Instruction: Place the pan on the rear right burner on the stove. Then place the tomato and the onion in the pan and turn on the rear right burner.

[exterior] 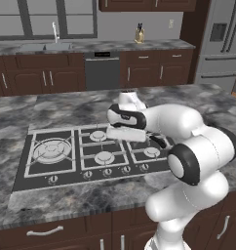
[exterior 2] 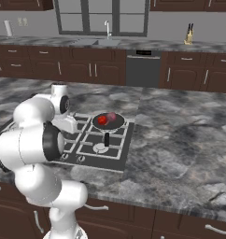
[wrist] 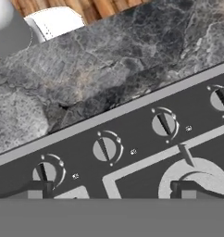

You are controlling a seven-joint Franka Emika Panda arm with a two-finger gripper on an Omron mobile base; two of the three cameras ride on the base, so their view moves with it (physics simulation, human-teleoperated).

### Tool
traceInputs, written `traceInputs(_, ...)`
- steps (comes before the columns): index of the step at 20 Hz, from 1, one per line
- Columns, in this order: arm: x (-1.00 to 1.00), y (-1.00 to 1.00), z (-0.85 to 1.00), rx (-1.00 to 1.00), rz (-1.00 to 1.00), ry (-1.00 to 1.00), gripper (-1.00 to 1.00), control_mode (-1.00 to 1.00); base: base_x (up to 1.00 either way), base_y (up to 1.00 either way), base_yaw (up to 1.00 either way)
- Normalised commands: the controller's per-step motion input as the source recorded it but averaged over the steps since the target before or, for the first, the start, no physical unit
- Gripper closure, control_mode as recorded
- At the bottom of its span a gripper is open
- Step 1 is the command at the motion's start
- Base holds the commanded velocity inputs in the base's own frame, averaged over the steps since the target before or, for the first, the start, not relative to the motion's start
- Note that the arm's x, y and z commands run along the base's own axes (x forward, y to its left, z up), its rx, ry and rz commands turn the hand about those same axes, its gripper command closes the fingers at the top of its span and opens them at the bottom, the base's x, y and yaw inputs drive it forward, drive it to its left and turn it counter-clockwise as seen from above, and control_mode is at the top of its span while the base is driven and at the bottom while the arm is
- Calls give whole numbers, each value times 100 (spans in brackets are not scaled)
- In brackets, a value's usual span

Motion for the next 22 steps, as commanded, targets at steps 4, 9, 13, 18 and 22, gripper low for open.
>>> traceInputs(4, -10, -6, -20, 0, 0, 0, -100, -100, 0, 0, 0)
traceInputs(9, -16, -7, -20, 0, 2, 2, -100, -100, 0, 0, 0)
traceInputs(13, -8, -4, -17, 0, 8, 5, -100, -100, 0, 0, 0)
traceInputs(18, -2, 0, -9, 0, 7, 4, -100, -100, 0, 0, 0)
traceInputs(22, 4, 5, -8, 1, 9, 1, -100, -100, 0, 0, 0)
